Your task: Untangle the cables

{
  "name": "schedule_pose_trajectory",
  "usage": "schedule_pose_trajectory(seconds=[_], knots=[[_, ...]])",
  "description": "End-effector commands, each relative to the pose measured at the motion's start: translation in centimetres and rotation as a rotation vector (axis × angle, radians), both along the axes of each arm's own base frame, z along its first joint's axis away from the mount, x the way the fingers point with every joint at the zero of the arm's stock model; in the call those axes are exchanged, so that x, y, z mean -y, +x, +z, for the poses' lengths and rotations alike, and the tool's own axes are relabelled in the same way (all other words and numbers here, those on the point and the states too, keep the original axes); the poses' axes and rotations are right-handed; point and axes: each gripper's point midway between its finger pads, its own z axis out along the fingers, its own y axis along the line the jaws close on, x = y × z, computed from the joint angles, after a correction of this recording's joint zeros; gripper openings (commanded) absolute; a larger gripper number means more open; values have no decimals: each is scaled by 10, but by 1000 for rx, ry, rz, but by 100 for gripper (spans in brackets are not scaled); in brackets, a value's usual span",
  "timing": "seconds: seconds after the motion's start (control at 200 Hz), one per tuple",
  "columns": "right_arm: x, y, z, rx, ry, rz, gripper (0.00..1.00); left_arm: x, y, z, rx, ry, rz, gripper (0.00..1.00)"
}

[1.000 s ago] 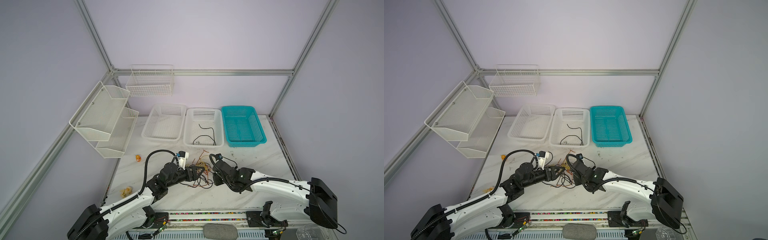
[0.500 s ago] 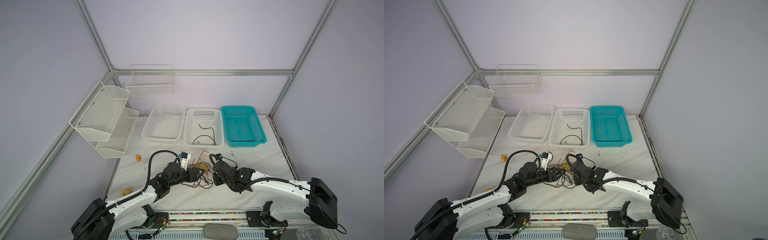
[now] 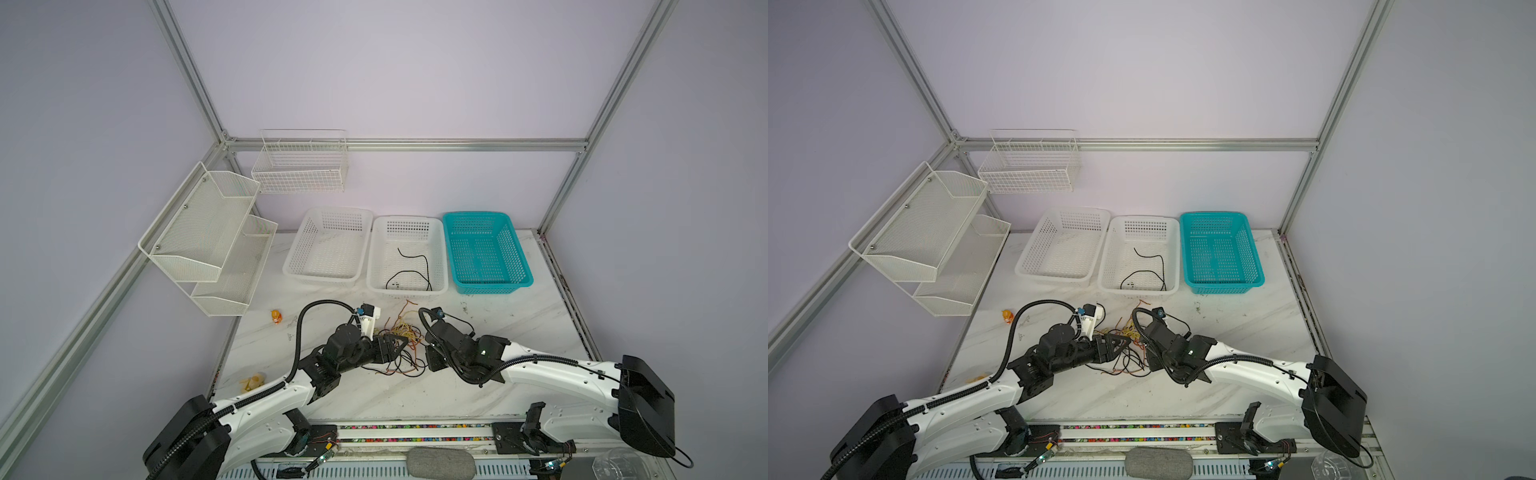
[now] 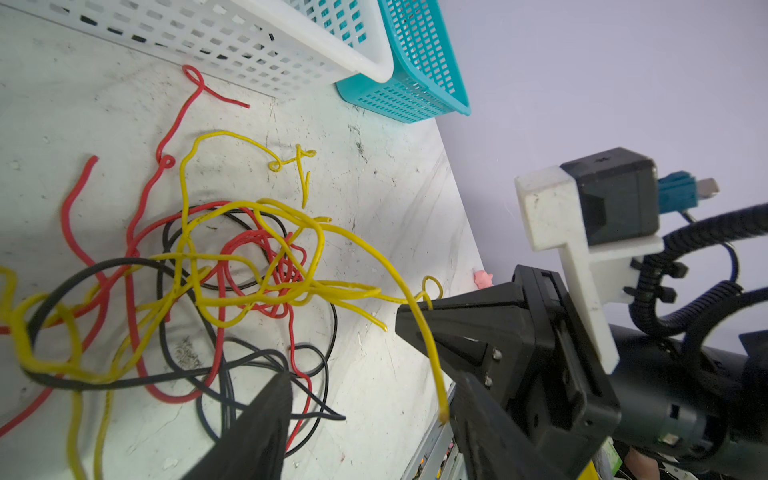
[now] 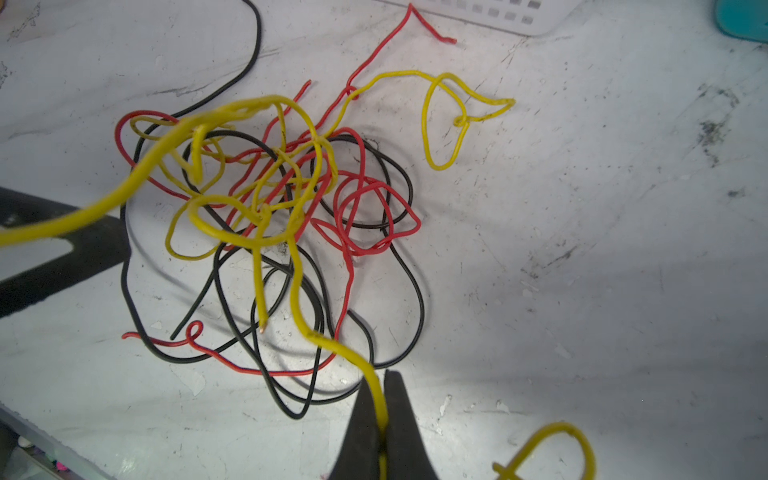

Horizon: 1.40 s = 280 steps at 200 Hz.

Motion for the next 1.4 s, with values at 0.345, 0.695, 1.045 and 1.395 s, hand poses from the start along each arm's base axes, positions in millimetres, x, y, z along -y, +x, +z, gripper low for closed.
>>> schedule_pose_trajectory(seconds=[0.345,0.695,1.045,1.395], knots=[[-1,-2,5,11,14,20,0,19,31,67,154,-76,21,44],[1,-3,5,13,10,19,0,17,31,66,156,-49,27,24],[2,-2,10,23,9,14,0,11,35,69,161,-11,49,11],[10,5,34,72,65,-59,0,-46,27,70,157,134,178,0]])
